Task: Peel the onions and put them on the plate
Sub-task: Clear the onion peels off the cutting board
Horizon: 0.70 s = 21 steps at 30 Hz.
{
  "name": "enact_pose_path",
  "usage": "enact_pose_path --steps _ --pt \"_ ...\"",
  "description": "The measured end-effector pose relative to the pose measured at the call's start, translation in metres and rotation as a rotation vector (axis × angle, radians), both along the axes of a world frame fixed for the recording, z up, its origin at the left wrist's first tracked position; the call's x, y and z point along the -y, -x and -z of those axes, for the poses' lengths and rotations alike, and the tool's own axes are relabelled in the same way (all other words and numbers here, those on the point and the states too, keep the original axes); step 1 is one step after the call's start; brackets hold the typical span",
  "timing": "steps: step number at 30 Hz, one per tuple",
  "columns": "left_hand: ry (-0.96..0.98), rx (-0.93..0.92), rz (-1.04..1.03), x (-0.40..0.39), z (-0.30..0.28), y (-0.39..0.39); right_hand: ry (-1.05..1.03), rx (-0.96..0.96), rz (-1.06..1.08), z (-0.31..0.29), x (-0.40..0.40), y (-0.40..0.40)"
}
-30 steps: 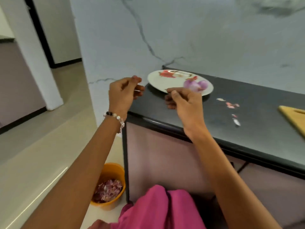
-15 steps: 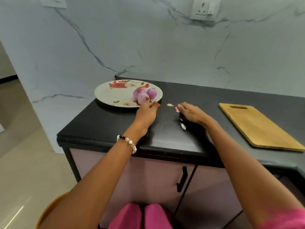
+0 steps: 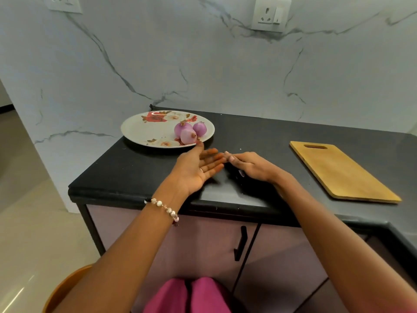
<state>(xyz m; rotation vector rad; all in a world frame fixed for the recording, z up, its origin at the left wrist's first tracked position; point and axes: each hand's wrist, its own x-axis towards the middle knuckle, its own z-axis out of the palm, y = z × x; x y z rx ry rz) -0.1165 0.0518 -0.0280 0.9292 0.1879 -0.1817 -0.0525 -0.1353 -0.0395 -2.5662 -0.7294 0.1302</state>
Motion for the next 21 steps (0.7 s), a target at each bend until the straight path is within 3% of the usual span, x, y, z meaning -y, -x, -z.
enact_pose_path --steps 4,8,11,14,21 --pt "-0.017 -0.072 0.301 0.015 0.002 0.063 -0.055 -0.028 -0.050 -0.003 0.004 0.024" --pt "0.017 -0.281 0.521 0.034 0.039 0.108 -0.085 -0.063 -0.035 0.001 0.007 0.041" --pt "0.224 -0.399 0.447 0.045 0.071 0.113 -0.094 -0.072 -0.031 0.001 0.006 0.055" --pt "0.408 -0.401 0.360 0.050 0.081 0.106 -0.092 -0.053 -0.010 0.004 0.006 0.068" --pt "0.489 -0.299 0.387 0.053 0.076 0.100 -0.191 0.018 -0.156 0.008 0.013 0.099"
